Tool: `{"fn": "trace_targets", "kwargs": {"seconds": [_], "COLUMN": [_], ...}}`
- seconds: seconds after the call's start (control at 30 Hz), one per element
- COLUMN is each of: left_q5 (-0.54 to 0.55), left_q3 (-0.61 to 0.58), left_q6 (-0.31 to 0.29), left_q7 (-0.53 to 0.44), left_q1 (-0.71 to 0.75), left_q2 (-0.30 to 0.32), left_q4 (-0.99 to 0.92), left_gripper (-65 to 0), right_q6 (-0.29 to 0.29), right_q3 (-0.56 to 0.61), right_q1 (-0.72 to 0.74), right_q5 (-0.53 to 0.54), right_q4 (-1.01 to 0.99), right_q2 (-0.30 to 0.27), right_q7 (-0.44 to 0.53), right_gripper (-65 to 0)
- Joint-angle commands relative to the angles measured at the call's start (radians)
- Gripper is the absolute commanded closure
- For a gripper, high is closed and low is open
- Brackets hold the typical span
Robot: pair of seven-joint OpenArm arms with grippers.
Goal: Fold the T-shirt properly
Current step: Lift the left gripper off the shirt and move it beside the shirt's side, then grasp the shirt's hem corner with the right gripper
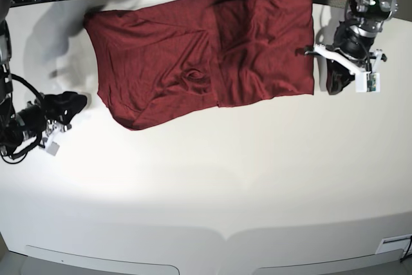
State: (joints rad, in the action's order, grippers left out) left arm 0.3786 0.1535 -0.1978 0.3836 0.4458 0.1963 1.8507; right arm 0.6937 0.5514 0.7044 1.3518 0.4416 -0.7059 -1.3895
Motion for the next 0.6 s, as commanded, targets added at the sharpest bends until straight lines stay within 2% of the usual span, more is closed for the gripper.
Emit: {"fn": "trace_targets", "kwargs": {"seconds": [0.0,0.13,0.33,0.57], "left_q5": [0.021,0.023,0.023,0.015], "left_q3": [0.010,0.018,0.018,0.018], "left_q6": [-0.021,-0.028,-0.035,-0.036], "left_q7": [-0.028,-0.034,-0.048,-0.042], "left_q1": [-0.003,-0.013,-0.019,-0.019], "left_q2": [0.004,0.004,0.004,0.004], "left_q4": [-0.007,-0.066,-0.075,-0.075], "left_gripper": [0.0,0.0,0.0,0.0], "right_q6": [0.004,0.004,0.004,0.004], "right_q3": [-0.004,-0.004,-0.004,-0.004], "right_q1": [0.015,-0.041,-0.108,-0.114], "right_q5": [0.035,0.132,0.132,0.132], "right_q4": [0.010,0.010,0.010,0.010], "right_q2": [-0.018,-0.002,0.024,0.080], "right_q7": [-0.007,-0.007,-0.007,-0.007], "right_gripper": [-21.4,-21.4,-21.4,-21.4]}}
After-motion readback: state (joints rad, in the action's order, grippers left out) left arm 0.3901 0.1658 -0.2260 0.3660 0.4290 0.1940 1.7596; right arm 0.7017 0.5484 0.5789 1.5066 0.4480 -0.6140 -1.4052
